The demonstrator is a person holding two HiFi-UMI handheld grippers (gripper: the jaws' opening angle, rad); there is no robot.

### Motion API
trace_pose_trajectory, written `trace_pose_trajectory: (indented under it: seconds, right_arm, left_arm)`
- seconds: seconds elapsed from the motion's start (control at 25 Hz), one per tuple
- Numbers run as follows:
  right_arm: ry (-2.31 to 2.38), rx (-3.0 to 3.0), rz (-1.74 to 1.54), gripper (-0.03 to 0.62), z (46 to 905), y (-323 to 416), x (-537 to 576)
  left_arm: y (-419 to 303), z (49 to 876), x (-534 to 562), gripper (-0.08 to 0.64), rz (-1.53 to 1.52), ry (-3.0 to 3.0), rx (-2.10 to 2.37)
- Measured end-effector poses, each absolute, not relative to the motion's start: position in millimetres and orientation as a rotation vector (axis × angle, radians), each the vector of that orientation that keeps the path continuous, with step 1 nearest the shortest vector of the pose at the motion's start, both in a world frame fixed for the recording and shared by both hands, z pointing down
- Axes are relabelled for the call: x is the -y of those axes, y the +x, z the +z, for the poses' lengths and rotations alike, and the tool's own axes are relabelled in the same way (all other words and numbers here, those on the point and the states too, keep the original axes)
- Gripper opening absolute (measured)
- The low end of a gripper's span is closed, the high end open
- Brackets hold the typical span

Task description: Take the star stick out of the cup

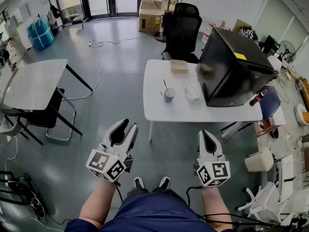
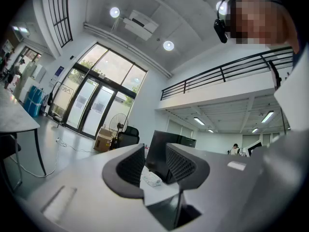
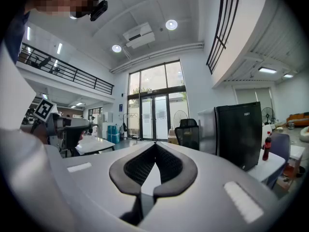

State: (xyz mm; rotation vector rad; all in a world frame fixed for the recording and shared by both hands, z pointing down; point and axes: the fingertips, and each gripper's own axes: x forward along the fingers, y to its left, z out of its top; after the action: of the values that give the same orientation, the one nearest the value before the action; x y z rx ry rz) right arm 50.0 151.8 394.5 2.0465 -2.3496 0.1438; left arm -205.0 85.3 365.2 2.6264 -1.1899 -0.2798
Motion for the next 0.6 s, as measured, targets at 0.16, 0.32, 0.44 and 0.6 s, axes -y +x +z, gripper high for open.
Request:
trace_pose_trajectory:
  seconds: [0.16,0.32,0.44,0.6]
  right_arm:
    - [2.044,2.364,0.16,0.006,394.6,63.7,-159.9]
    - [2.071,2.429,0.183,0.006,389.7,81.0,-161.7]
    - [2.056,2.444,0.176,0.007,388.9,95.1,-161.5]
    - [2.029,2.469,0.174,0.008,388.9,114.8,-161.3]
  left_arm:
    - [-188.7,365.7,-92.2,0.141,-0.277,2.614,1.187]
    - [-172.6,365.6,-94.0,0.141,-0.259,2.598,1.206]
    - [-160.4,364.7,-94.6,0.141,-0.258,2.585,1.236]
    - [-142.0,363.3,-100.1,0.142,-0.262,2.583,1.272]
